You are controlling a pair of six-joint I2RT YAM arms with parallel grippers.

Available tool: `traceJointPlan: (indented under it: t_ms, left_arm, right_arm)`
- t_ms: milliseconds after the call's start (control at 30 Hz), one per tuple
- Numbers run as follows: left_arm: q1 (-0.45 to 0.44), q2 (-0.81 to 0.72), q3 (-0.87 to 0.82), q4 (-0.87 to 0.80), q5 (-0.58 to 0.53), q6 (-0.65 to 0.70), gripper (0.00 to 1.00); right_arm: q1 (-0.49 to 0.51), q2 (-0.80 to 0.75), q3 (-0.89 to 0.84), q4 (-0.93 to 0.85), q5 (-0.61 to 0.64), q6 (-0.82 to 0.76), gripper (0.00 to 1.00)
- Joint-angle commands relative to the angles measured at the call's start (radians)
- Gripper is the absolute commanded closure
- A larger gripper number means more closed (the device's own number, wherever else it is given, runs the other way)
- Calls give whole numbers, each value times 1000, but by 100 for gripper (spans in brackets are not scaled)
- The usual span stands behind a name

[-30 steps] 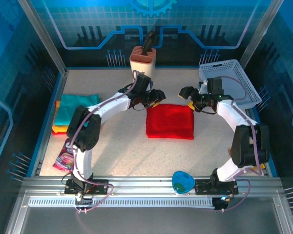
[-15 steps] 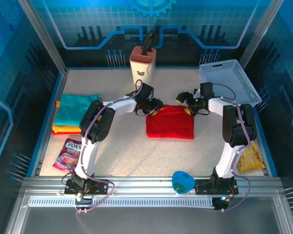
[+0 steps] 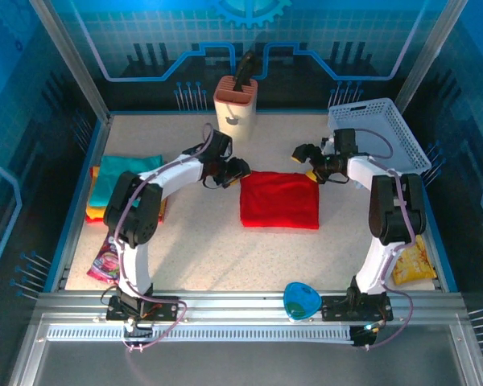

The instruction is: Fold and stack the t-shirts

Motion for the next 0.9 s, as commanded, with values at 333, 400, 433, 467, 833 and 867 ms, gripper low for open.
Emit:
traceJointPlan:
  t_ms: [333,400,433,467,833,867]
  left_arm:
    - [-5,57,90,-363,-31,378,24]
    - [-10,81,104,-356,-13,377,22]
    - [-11,94,113,-356,2,374,22]
    - [-13,110,125,-356,12,368,21]
    - [-55,215,209,-362,44,317,34]
    - [-63,216,213,-362,38,315,34]
  right_arm:
    - [4,-295,-144,-177,33,-228,0]
    - [-5,-308,-157,-204,50,-246,0]
    - [-6,-315,-165,-211,54,-251,0]
    - [-7,-322,-176,-215,59,-255,0]
    - [-11,-347,-261,-200,61,-249,0]
    - [-13,-347,-265,-200,63,-251,0]
